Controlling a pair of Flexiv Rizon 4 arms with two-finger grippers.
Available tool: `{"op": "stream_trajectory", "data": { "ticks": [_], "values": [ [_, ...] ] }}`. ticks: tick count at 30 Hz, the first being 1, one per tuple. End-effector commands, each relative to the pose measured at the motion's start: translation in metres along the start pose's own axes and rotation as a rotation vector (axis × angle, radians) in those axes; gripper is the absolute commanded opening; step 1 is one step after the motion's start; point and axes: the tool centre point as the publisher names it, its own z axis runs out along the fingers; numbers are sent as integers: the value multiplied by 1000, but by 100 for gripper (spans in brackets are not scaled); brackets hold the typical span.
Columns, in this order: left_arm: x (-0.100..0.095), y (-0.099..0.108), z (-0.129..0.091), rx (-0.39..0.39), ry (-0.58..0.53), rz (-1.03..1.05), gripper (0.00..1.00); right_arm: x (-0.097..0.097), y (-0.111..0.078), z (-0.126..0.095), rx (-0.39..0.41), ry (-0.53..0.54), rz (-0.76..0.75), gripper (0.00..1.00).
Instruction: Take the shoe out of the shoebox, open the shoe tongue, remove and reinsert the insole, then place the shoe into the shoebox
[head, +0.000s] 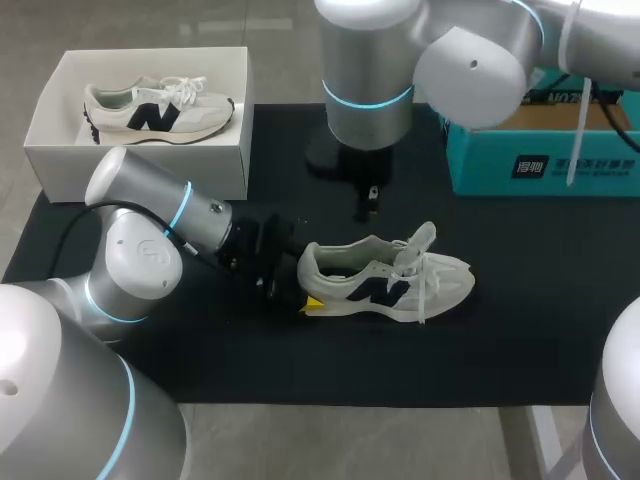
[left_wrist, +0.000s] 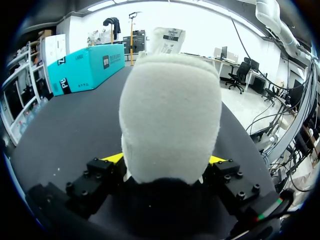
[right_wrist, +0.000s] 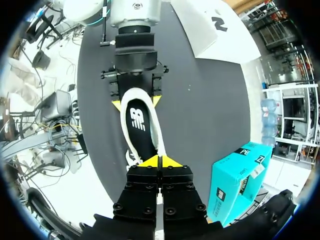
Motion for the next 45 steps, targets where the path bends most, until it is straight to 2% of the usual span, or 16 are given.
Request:
{"op": "stream_trajectory", "data": {
  "ticks": [1,8,11,13,29,36,45],
  "values": [
    [0,2,2,-1,1,0,0,6,5,24,1,2,4,0],
    [0,2,2,-1,1,0,0,13,8,51,20,25,-17,0],
    [0,2,2,-1,1,0,0,17,8,60,56,53,-28,0],
    [0,2,2,-1,1,0,0,18,7,60,62,106,-30,0],
    [0,2,2,-1,1,0,0,18,7,60,62,106,-30,0],
    [0,2,2,-1,1,0,0,26,-4,76,26,49,26,0],
    [0,2,2,-1,1,0,0,35,-9,92,27,56,25,0]
  ]
}}
